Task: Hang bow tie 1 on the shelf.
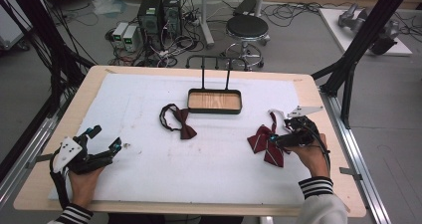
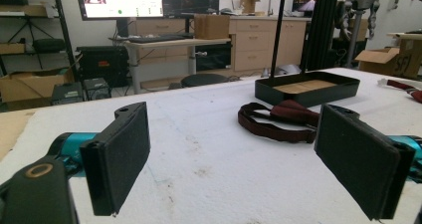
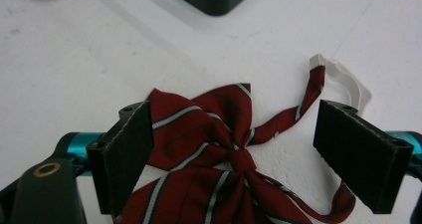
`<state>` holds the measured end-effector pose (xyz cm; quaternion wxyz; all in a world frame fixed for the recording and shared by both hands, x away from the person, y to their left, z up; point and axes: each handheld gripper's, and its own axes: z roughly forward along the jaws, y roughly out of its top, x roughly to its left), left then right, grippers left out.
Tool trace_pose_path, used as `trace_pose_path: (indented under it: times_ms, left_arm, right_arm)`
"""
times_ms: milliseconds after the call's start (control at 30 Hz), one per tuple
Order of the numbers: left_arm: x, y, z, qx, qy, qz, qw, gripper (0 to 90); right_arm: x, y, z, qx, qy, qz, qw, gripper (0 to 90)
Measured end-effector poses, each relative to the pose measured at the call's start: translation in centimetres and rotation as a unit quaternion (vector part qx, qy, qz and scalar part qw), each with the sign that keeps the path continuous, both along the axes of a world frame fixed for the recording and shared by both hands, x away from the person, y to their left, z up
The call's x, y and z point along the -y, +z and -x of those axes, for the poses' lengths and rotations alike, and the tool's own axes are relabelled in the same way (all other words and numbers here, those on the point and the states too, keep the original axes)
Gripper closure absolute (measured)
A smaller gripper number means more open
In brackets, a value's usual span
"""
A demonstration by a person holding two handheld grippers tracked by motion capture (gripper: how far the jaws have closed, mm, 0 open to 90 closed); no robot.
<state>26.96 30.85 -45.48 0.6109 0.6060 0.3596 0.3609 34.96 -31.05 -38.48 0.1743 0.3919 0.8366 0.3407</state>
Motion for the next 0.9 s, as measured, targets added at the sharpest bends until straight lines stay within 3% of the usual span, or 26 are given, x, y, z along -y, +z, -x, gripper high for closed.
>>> trace_pose_path:
  times_ms: [200, 333, 500, 567, 900]
  left_arm:
    - [0.0, 0.0, 0.0, -0.001, -0.001, 0.0, 1.0, 14.8]
    - [0.0, 0.0, 0.0, -0.001, -0.001, 0.0, 1.0, 14.8]
    - [0.0, 0.0, 0.0, -0.001, -0.001, 0.0, 1.0, 14.8]
    - [0.0, 0.0, 0.0, -0.001, -0.001, -0.001, 1.0, 14.8]
    - [0.0, 0.0, 0.0, -0.001, -0.001, 0.0, 1.0, 14.7]
  right_arm:
    - [-0.5, 0.0, -0.8, -0.022, 0.005, 0.031, 0.9992, 17.8]
    - [-0.6, -0.4, -1.2, -0.035, 0.01, 0.036, 0.9987, 20.1]
    - [-0.6, -1.0, -1.6, -0.058, -0.003, 0.057, 0.9967, 20.6]
    - [-0.6, -1.1, -1.7, -0.064, -0.004, 0.064, 0.9959, 25.9]
    - [-1.1, -1.7, -2.1, -0.086, -0.003, 0.101, 0.9911, 34.6]
